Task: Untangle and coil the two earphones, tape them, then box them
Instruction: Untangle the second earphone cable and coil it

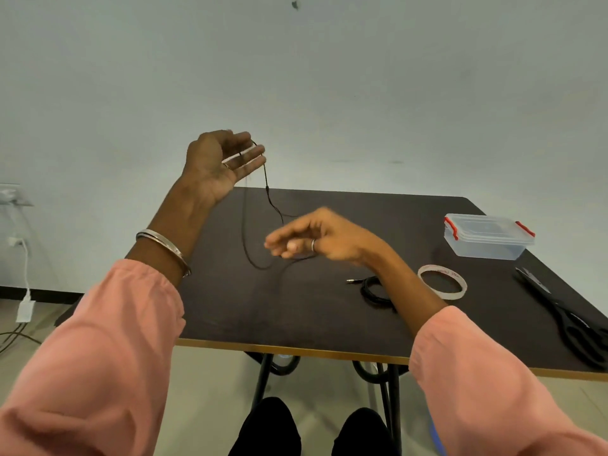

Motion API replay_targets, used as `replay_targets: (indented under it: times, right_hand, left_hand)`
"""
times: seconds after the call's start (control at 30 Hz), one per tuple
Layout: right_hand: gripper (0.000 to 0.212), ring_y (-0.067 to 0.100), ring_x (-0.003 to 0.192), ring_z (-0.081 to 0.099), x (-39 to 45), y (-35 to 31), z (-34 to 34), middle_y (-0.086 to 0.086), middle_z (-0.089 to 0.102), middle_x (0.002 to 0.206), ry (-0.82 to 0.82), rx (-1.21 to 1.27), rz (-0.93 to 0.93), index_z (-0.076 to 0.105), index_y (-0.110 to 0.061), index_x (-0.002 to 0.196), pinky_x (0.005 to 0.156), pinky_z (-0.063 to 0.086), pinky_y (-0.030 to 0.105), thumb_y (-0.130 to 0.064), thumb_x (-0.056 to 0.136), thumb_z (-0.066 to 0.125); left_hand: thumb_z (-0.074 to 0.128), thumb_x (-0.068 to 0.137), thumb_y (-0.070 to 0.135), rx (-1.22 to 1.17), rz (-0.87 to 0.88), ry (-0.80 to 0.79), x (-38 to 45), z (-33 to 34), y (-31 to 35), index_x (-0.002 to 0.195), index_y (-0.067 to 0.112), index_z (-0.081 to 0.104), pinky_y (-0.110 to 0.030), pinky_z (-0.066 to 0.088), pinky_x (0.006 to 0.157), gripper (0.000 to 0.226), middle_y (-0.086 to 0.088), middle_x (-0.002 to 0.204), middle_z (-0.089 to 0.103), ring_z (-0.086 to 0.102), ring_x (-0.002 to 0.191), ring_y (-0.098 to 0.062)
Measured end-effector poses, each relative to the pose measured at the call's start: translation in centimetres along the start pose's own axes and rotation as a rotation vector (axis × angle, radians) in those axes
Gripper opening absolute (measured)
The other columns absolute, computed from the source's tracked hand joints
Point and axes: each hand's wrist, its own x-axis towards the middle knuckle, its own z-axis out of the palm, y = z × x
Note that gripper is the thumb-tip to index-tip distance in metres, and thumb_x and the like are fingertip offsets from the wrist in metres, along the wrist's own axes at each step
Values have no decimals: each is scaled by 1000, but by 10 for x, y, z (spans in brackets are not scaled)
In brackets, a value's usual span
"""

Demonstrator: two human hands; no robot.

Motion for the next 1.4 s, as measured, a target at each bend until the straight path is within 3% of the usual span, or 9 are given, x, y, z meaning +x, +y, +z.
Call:
replay_targets:
  times: [0.07,0.23,0.37,0.53,0.67,0.8,0.9,1.13,1.4]
  right_hand:
    - [29,23,104,67,3,6,4,16,67,115,-61,-79,63,61,6,119,90,55,33,7,91,54]
    - [27,13,70,62,16,-1,-12,6,66,92,786,-75,152,64,-10,108,63,53,27,-14,83,73]
    - [68,14,90,61,30,-12,-14,6,61,101,537,-255,227,52,-23,129,69,45,17,-41,71,80]
    - [21,15,57,62,46,7,-1,5,68,72,424,-324,357,68,-7,79,53,49,23,-26,84,72]
    - [23,26,62,71,51,19,-1,10,72,74,436,-184,361,69,-4,86,61,60,28,-27,84,72]
    - [7,18,60,71,56,28,-2,6,71,79,373,-352,341,68,3,83,60,59,24,5,87,62]
    - [22,24,66,67,57,38,-9,16,70,89,449,-389,342,64,2,73,61,60,28,13,86,49]
    - [10,18,55,60,56,38,-53,14,65,73,840,-235,251,68,-4,93,56,58,29,-7,91,59]
    - [21,33,84,59,50,39,-60,13,68,88,700,-874,206,63,-4,106,71,44,33,-14,96,47]
  left_hand:
    - [59,90,12,226,28,-36,-8,-1,0,93,1,68,-25,51,52,14,-13,90,70,61,58,-18]
    - [64,91,15,741,224,-365,-18,-14,6,109,20,71,-22,23,43,21,-10,83,71,23,45,-14]
    - [63,91,14,777,254,-546,-26,-12,12,119,21,67,-29,19,45,29,-12,85,71,17,52,-22]
    - [63,89,14,675,281,-565,-32,-22,18,119,19,67,-28,17,45,30,-12,85,72,19,49,-20]
    - [65,83,20,616,267,-595,-35,-34,13,113,22,70,-25,18,45,30,-11,82,72,23,65,-38]
    - [59,90,16,350,251,-529,-34,-39,7,112,20,67,-20,18,43,25,-1,79,68,24,40,-6]
    - [56,94,15,247,267,-404,-29,-44,7,110,19,68,-20,16,42,20,3,78,66,23,39,-5]
    - [54,96,18,-27,300,-281,-28,-61,13,88,28,75,-16,18,39,25,8,74,63,23,38,-4]
    - [49,99,16,-328,345,-224,-20,-43,13,93,26,68,-16,18,36,22,7,72,64,24,34,-4]
